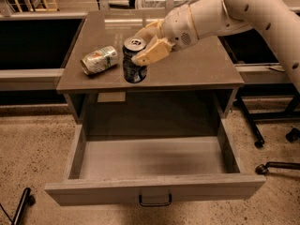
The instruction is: Place pepsi can into top drawer
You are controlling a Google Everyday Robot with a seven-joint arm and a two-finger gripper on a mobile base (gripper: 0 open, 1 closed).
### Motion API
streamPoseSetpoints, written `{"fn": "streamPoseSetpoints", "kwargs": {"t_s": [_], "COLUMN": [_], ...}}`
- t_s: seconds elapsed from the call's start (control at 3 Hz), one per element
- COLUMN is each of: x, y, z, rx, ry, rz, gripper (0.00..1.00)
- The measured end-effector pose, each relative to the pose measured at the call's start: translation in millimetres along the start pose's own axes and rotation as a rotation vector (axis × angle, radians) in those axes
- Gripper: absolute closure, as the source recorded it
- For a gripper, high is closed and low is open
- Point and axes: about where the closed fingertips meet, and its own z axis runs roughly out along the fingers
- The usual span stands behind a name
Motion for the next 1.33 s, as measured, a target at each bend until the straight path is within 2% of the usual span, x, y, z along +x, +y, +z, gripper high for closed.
{"fn": "streamPoseSetpoints", "kwargs": {"t_s": [0.33, 0.67, 1.0, 1.33], "x": [9.2, 28.3, 30.4, 70.0], "y": [34.9, 52.1, 55.6, 69.3], "z": [-20.4, -33.1, -32.5, -31.5], "rx": [0.024, 0.040, 0.043, 0.111], "ry": [0.107, 0.269, 0.292, 0.259], "rz": [0.036, 0.050, 0.040, 0.107], "gripper": [1.00, 1.00, 1.00, 1.00]}}
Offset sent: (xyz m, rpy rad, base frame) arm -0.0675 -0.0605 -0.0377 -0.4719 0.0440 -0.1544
